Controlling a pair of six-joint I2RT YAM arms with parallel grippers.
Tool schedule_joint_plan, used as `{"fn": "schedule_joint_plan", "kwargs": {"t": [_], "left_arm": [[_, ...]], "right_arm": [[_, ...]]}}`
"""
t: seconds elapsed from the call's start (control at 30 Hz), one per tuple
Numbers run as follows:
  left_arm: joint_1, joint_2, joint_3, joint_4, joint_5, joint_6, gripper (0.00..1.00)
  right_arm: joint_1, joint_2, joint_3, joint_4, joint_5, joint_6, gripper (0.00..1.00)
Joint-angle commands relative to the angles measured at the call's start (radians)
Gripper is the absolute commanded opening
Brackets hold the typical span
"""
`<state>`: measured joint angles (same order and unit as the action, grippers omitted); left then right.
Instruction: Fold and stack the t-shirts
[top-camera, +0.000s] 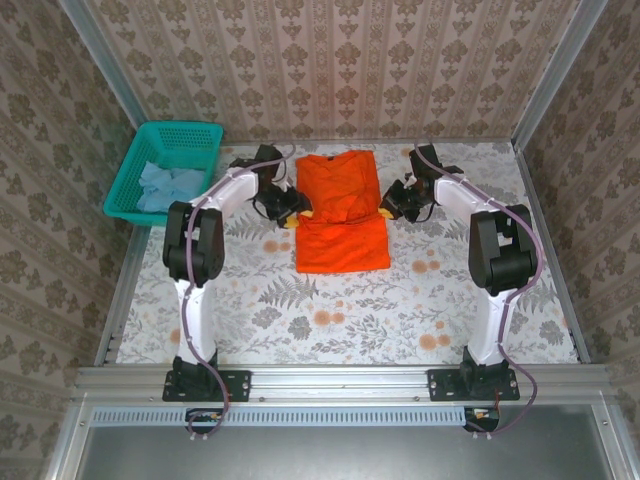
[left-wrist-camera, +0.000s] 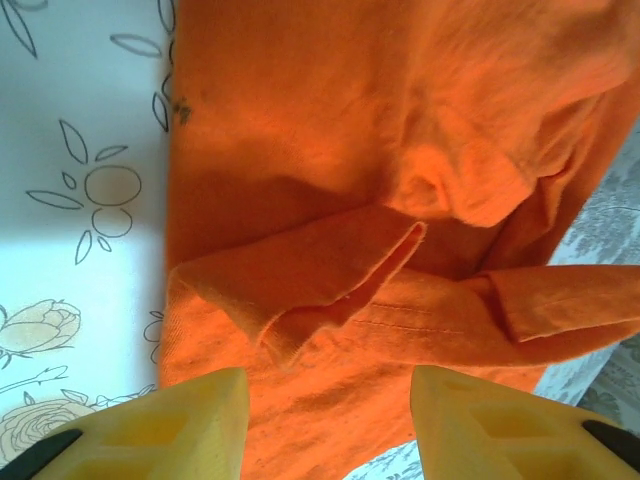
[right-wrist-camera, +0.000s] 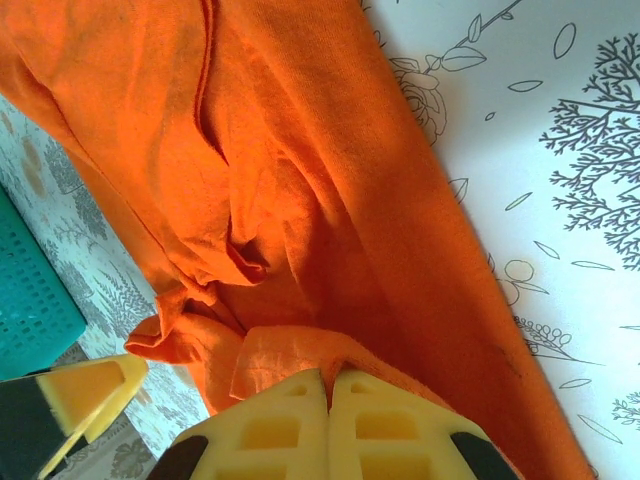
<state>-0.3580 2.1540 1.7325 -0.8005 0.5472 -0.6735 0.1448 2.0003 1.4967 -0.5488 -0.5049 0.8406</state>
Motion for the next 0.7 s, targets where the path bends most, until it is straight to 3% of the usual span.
{"fn": "schedule_joint_plan", "kwargs": {"t": [0.0,0.27,0.3,0.4,0.67], "left_arm": [[-0.001,0.011,0.042,-0.035,-0.043,0.018,0.40],[0.000,0.083,0.143,-0.085,-0.048,0.037,0.15],[0.001,0.087,0.147,-0.089,-0.045,0.038,0.15],[0.004,0.077,0.148,-0.108,-0.053,0.061,0.40],[-0.009,-0.001,0.108,-0.144,-0.147,0.145,0.62]], "right_arm": [[-0.007,0.027,0.011,0.002,0.014,0.007,0.00],[-0.016,0.075,0.044,0.006,0.002,0.033,0.00],[-0.017,0.077,0.048,0.006,0.001,0.034,0.00],[-0.017,0.089,0.056,0.003,0.000,0.034,0.00],[-0.018,0.090,0.051,-0.001,0.004,0.025,0.00]]}}
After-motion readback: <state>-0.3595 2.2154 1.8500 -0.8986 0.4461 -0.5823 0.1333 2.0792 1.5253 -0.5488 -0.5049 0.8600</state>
